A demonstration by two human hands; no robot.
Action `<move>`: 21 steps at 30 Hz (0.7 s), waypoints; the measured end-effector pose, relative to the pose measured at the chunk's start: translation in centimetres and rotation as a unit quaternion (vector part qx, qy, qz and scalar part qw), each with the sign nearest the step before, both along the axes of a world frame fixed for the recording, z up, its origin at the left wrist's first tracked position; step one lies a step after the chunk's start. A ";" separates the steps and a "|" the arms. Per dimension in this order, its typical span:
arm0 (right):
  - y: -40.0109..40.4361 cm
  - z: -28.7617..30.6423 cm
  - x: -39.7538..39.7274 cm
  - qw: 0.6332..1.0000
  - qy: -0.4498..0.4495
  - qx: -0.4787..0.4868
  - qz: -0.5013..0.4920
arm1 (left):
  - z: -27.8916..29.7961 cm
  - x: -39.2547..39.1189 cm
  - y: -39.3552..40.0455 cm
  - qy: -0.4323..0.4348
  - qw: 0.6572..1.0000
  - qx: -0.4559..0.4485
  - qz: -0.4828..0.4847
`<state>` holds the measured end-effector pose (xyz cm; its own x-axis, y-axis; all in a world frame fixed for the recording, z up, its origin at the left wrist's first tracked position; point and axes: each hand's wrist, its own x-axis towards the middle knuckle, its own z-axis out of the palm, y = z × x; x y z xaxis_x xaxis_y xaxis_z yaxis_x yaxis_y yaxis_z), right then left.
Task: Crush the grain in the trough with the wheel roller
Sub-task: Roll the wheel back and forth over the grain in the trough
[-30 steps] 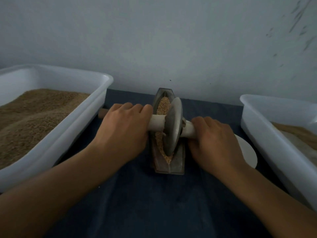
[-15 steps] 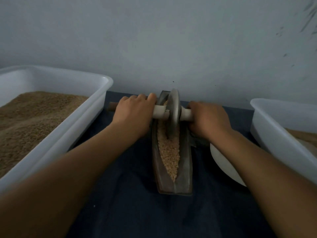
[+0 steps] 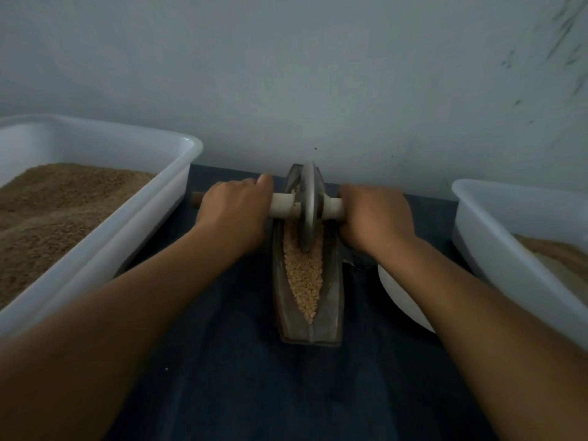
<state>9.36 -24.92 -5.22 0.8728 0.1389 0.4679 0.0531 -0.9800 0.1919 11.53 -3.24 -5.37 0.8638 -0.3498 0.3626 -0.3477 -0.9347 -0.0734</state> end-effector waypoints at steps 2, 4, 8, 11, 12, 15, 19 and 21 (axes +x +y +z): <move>0.2 -0.4 -1.6 1.000 -0.012 -0.001 0.007 | -0.2 -1.1 0.4 -0.013 1.000 0.009 -0.012; 0.3 -0.9 -3.4 0.999 -0.035 -0.001 0.014 | -0.4 -2.2 0.6 -0.034 0.999 0.008 -0.027; 0.8 -1.0 -6.6 0.997 -0.078 -0.002 0.025 | -0.6 -4.3 1.4 -0.041 0.997 -0.033 -0.051; 0.9 -0.8 -8.2 0.995 -0.088 0.007 0.043 | -0.7 -6.1 2.0 -0.056 0.995 -0.047 -0.068; 0.8 -0.7 -8.7 0.995 -0.091 0.009 0.046 | -0.7 -6.6 2.2 -0.061 0.994 -0.050 -0.073; 1.0 -0.1 -9.7 0.995 -0.091 0.014 0.050 | -0.2 -7.7 2.6 -0.066 0.993 -0.058 -0.079; 1.1 0.0 -10.6 0.993 -0.092 0.022 0.065 | 0.7 -8.6 2.7 -0.078 0.992 -0.054 -0.079; 0.9 -0.2 -10.8 0.993 -0.092 0.025 0.072 | 0.8 -8.8 2.6 -0.089 0.991 -0.052 -0.082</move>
<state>-1.47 -24.01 -5.40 0.7454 0.2282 0.6264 0.1611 -0.9734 0.1629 2.71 -0.63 -4.53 0.7169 -0.4332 0.5462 -0.4863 -0.8722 -0.0534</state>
